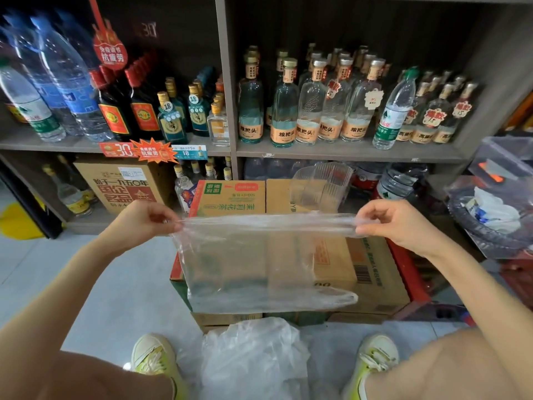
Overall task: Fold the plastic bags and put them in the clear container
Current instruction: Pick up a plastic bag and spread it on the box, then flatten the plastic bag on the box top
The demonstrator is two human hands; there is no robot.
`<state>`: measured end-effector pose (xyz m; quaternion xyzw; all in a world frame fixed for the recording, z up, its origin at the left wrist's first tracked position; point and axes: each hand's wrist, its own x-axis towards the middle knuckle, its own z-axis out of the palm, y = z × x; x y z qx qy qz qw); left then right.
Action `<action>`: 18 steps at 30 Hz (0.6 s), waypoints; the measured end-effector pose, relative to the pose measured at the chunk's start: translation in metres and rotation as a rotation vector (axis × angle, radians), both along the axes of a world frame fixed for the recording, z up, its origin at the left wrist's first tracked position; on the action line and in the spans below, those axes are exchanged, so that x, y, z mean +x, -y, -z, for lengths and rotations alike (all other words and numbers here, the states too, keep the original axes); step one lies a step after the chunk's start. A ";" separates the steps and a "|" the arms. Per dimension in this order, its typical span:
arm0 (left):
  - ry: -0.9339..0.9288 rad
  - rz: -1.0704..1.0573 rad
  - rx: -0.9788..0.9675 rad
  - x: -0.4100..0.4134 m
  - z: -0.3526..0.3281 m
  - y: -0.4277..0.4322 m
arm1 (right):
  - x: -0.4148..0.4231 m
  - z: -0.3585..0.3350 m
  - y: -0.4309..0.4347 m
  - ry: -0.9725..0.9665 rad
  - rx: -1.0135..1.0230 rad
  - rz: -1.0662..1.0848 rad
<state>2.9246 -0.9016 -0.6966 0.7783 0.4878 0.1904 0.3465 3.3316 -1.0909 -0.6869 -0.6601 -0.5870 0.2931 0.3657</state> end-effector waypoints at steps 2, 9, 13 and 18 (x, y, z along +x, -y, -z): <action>-0.132 0.072 0.057 0.001 -0.004 -0.001 | 0.005 0.002 -0.002 0.189 -0.047 -0.023; -0.075 0.100 0.002 0.006 -0.021 -0.002 | 0.011 0.001 -0.010 0.242 -0.225 -0.102; 0.163 0.070 -0.131 0.003 -0.019 0.001 | 0.006 0.001 -0.008 0.033 -0.199 -0.005; 0.407 -0.094 -0.219 0.008 -0.004 -0.002 | 0.000 0.005 -0.016 -0.352 -0.075 0.181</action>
